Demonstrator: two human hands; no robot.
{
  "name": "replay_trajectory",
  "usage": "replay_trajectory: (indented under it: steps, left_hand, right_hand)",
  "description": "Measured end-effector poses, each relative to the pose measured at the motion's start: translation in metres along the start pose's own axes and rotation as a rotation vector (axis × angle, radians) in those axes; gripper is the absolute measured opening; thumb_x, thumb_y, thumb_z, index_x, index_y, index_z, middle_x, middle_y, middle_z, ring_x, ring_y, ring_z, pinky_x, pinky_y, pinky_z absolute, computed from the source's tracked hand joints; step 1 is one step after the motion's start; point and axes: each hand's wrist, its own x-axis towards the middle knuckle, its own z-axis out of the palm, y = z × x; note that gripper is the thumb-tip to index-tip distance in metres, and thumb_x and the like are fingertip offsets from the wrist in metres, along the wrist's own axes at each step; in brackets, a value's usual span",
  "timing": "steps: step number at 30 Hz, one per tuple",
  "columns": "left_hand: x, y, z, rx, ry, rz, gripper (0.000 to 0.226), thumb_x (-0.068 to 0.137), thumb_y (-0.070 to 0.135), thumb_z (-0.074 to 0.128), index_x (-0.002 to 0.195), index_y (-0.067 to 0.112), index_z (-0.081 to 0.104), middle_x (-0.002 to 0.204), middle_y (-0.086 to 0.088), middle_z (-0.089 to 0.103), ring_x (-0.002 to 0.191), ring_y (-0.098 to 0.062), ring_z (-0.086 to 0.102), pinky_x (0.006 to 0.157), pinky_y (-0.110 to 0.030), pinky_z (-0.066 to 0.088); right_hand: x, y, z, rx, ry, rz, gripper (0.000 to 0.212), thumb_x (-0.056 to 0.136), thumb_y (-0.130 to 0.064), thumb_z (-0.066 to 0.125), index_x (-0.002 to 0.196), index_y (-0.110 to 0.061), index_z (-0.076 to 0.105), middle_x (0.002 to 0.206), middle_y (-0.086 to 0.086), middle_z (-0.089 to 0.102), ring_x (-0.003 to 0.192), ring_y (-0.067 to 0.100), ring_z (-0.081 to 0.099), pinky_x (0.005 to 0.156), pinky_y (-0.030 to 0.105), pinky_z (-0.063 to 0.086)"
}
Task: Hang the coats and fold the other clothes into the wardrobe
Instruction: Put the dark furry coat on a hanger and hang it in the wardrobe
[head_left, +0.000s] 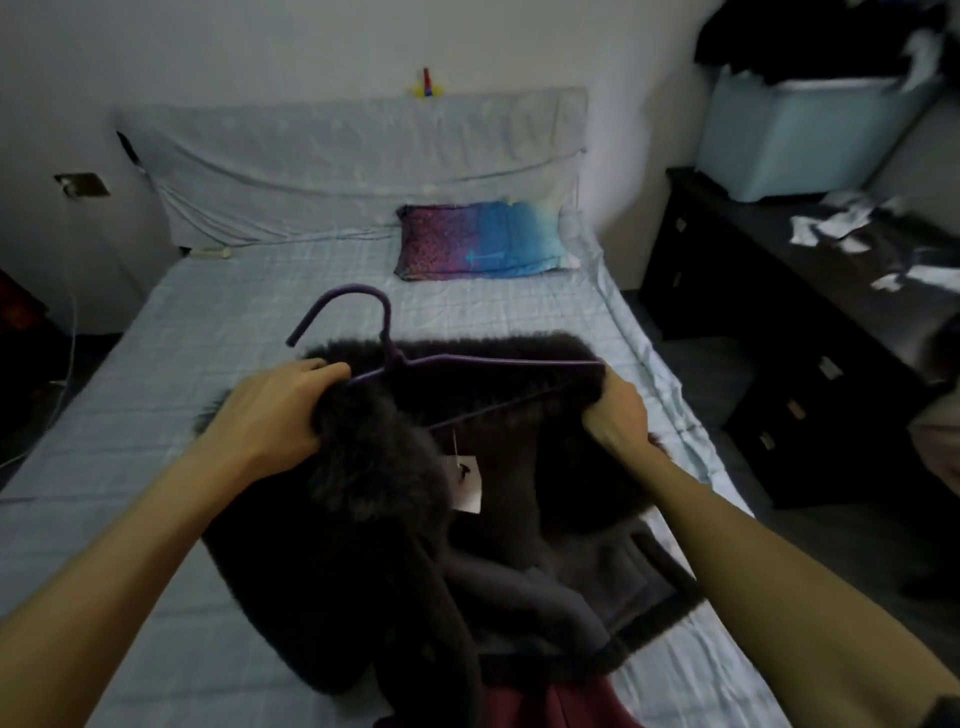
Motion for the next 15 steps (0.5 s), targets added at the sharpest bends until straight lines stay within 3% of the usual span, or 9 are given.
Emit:
replay_trajectory:
  steps: [3,7,11,15]
  left_hand:
    - [-0.005,-0.002,-0.016,0.046,-0.002,-0.067,0.043,0.069,0.017,0.069,0.111,0.018,0.063,0.101,-0.007,0.063,0.086,-0.036,0.064,0.064,-0.043,0.053]
    - [-0.011,0.004,-0.044,0.048,0.012,-0.147,0.040,0.071,0.017,0.071,0.111,0.020,0.065,0.111,-0.007,0.062,0.099,-0.036,0.060,0.069,-0.045,0.052]
    - [-0.002,0.011,-0.087,0.087,-0.086,-0.230,0.039,0.068,0.013,0.067,0.106,0.021,0.067,0.092,-0.010,0.067,0.082,-0.031,0.062,0.065,-0.035,0.051]
    - [0.008,0.036,-0.125,0.266,-0.201,-0.298,0.027,0.076,0.018,0.064,0.103,0.017,0.062,0.092,-0.007,0.062,0.084,-0.026,0.062,0.061,-0.028,0.043]
  right_hand:
    - [0.001,-0.029,-0.042,-0.051,0.040,-0.051,0.043,0.085,-0.019,0.050,0.127,-0.028,0.050,0.112,0.011,0.064,0.102,0.033,0.060,0.088,0.041,0.048]
    - [-0.006,-0.074,-0.100,-0.069,0.205,-0.183,0.044,0.082,-0.013,0.047,0.122,-0.030,0.057,0.114,0.012,0.066,0.104,0.037,0.059,0.087,0.042,0.049]
    - [-0.010,-0.115,-0.156,-0.142,0.298,-0.219,0.047,0.076,-0.009,0.051,0.117,-0.029,0.062,0.112,0.008,0.066,0.102,0.035,0.060,0.085,0.040,0.049]
    - [-0.018,-0.145,-0.202,-0.151,0.393,-0.289,0.045,0.073,-0.010,0.052,0.112,-0.028,0.065,0.107,0.006,0.068,0.101,0.031,0.062,0.080,0.036,0.047]
